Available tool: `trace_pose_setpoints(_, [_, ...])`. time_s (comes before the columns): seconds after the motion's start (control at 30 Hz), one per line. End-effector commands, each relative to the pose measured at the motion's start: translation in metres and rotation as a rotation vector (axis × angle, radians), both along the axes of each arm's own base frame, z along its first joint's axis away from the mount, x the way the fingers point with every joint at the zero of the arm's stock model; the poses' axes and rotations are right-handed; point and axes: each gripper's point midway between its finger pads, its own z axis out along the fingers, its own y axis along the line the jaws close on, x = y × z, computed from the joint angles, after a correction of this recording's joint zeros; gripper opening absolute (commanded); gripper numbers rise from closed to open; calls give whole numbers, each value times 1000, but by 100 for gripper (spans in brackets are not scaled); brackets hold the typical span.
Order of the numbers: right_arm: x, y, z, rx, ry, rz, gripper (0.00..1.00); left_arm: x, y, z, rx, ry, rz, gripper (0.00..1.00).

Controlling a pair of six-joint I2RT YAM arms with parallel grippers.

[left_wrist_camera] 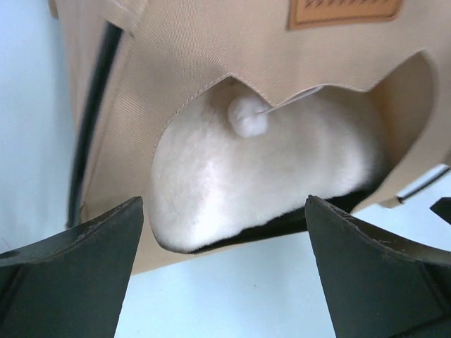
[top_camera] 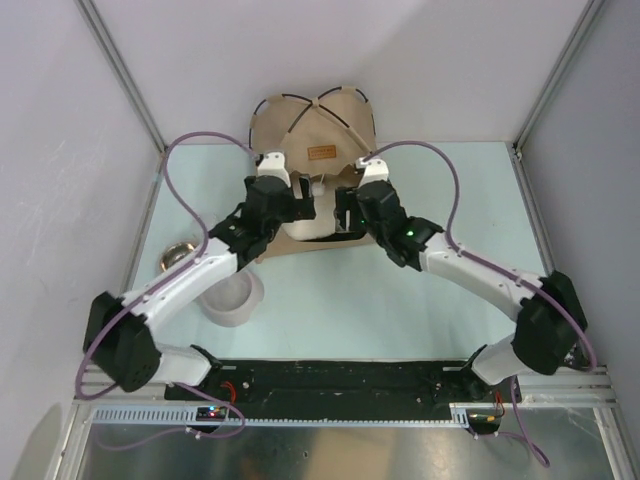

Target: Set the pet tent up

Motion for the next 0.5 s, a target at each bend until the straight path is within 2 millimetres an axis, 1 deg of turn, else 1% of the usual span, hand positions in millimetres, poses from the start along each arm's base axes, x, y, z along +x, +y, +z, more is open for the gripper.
trace_pose_setpoints(0.0, [-21, -24, 50, 100, -22, -1, 78, -30, 6, 52, -93, -66, -56, 100])
trace_pose_setpoints(0.03, [-25, -33, 51, 96, -5, -4, 80, -37, 10, 54, -87, -59, -61, 100])
trace_pose_setpoints(0.07, [-31, -43, 52, 91, 13, -9, 82, -44, 13, 60, -90, -67, -70, 100])
trace_pose_setpoints(0.17, [-40, -75, 54, 67, 50, -45, 88, -66, 26, 70, -80, -76, -101, 100])
trace_pose_setpoints(0.27, [-43, -103, 52, 12, 56, -77, 93, -82, 38, 70, -65, -76, -102, 100])
trace_pose_setpoints(0.33, [-40, -114, 51, 5, 60, -85, 93, -88, 45, 70, -60, -77, -96, 100])
trace_pose_setpoints(0.37, [-37, -117, 50, 13, 64, -77, 92, -91, 46, 72, -62, -77, -96, 100])
trace_pose_setpoints(0.47, [-23, -114, 53, 53, 52, -16, 89, -97, 48, 79, -87, -72, -95, 100])
